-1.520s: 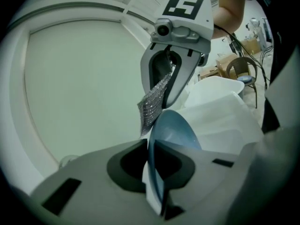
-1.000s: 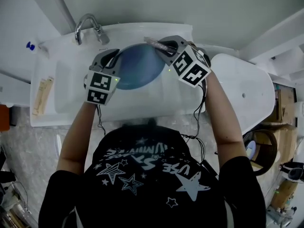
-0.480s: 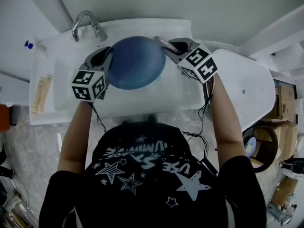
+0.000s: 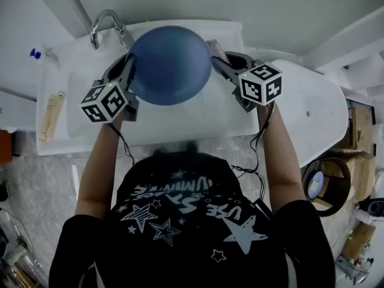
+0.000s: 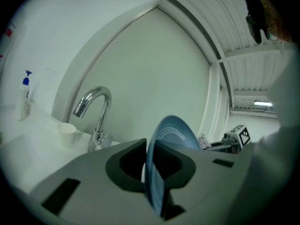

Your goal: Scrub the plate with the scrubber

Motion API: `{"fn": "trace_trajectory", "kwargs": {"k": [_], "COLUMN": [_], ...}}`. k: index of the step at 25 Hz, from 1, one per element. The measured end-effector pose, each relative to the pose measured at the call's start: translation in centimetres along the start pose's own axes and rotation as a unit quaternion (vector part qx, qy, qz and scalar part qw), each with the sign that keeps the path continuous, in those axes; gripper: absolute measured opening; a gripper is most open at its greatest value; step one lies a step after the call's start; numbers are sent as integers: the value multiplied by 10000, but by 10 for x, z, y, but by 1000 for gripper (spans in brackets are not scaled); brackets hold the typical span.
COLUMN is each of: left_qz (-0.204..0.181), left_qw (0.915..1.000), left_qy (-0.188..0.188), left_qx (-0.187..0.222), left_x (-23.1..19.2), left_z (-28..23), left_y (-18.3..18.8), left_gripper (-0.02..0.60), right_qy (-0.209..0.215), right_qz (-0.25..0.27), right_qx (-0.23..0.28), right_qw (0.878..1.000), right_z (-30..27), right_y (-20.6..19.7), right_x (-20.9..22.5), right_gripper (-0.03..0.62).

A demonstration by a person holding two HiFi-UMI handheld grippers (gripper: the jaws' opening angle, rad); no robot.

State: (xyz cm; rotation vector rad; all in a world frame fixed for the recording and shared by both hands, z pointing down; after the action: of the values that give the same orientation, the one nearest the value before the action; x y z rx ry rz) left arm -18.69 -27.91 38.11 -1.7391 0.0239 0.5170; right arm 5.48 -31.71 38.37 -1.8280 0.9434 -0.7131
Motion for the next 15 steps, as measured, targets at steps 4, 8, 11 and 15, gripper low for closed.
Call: {"fn": "trace_trajectory", "kwargs": {"k": [4, 8, 11, 15], "left_qz": [302, 836, 1235, 1693], "left_qw": [9989, 9943, 9891, 9805], "left_qy": [278, 501, 585, 716], "left_qx": [231, 422, 554, 689], "left_x": [-4, -15, -20, -25], "left_z": [-1, -2, -3, -4], "left_y": [6, 9, 10, 10], "left_gripper": [32, 31, 31, 31], "right_qy": [-165, -150, -47, 173], "right_qz": [-400, -824, -1047, -1110], "right_qx": [321, 437, 478, 419], "right_qw": [9985, 9955, 9933, 9928], "right_z": [4, 4, 3, -4], "right_y": [0, -9, -19, -28], "right_x": [4, 0, -8, -27], "right_gripper": [80, 80, 80, 80]}}
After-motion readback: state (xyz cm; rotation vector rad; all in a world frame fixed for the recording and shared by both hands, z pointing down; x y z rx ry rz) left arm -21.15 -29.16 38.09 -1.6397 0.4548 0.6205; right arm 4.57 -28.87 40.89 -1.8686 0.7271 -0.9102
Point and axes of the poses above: the fingertips, and each gripper's own axes: z backward along the fingers, x to its right, y out of its top, the point moved 1 cm from there along z, backward along the fingers
